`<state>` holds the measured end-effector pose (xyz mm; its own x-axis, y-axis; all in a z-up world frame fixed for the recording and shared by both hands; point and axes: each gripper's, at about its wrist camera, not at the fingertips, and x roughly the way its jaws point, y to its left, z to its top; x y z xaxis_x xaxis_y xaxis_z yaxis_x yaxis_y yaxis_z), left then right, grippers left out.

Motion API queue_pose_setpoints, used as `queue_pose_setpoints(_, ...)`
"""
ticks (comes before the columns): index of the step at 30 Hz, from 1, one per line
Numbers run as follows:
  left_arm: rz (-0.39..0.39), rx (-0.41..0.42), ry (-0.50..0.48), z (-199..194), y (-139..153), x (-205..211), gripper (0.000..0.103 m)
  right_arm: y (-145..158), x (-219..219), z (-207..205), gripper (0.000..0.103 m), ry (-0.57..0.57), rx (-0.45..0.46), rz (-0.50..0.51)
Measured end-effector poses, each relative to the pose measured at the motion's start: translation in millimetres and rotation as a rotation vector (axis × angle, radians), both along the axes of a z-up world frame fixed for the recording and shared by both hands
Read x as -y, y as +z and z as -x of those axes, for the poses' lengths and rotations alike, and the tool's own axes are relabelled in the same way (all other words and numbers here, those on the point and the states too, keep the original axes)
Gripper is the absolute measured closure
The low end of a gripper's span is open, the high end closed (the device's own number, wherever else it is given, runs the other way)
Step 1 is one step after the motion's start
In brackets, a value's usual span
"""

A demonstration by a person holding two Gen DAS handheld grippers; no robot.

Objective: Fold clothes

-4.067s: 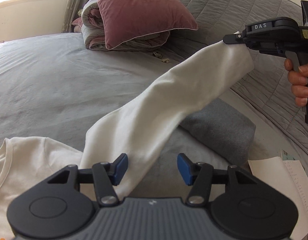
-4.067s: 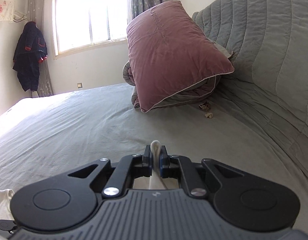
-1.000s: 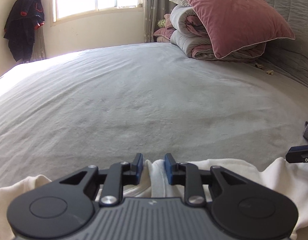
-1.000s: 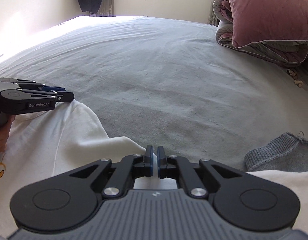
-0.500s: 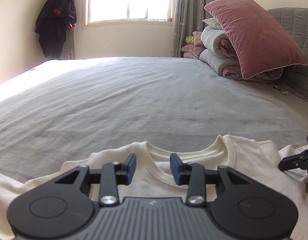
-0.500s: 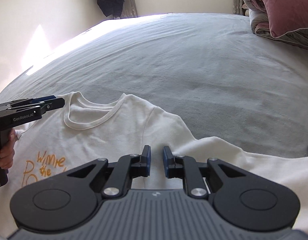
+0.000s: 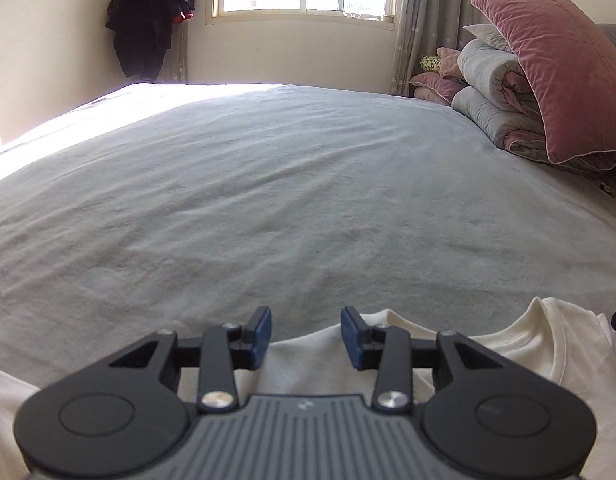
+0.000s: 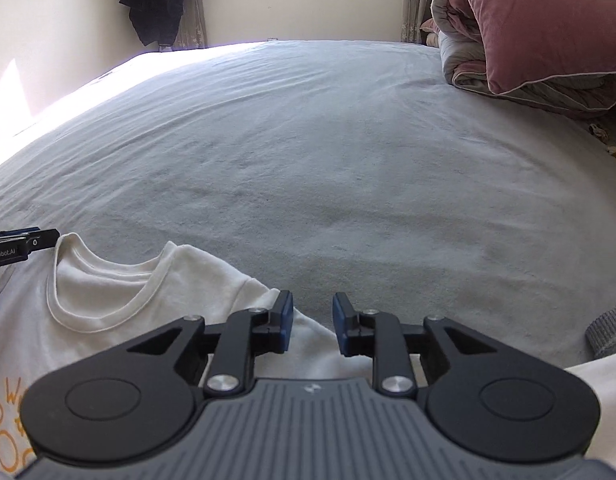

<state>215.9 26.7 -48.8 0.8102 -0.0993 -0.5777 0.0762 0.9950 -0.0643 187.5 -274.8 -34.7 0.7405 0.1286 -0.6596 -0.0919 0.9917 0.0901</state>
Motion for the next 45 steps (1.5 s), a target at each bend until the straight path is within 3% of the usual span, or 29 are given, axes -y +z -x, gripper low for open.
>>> queue_pose_setpoints(10,0.031,-0.025,-0.061,87,18,-22,0.048,18,-9,70,0.052,-0.013,0.004,-0.098)
queue_pose_setpoints(16,0.049,-0.044,-0.097,141,12,-28,0.046,4,-34,114,0.051,-0.007,-0.050,-0.139)
queue_pose_setpoints(23,0.068,-0.074,-0.101,189,-5,-35,0.046,-8,-66,167,0.051,0.001,-0.074,-0.075)
queue_pose_setpoints(31,-0.006,-0.039,-0.163,251,-14,-38,0.044,-11,-75,223,0.051,-0.032,-0.084,-0.020)
queue_pose_setpoints(38,-0.073,-0.055,-0.210,285,-13,-40,0.044,-14,-73,262,0.051,-0.074,-0.064,-0.017)
queue_pose_setpoints(45,-0.091,-0.112,-0.247,279,8,-37,0.039,-3,-59,268,0.051,-0.116,-0.049,-0.027)
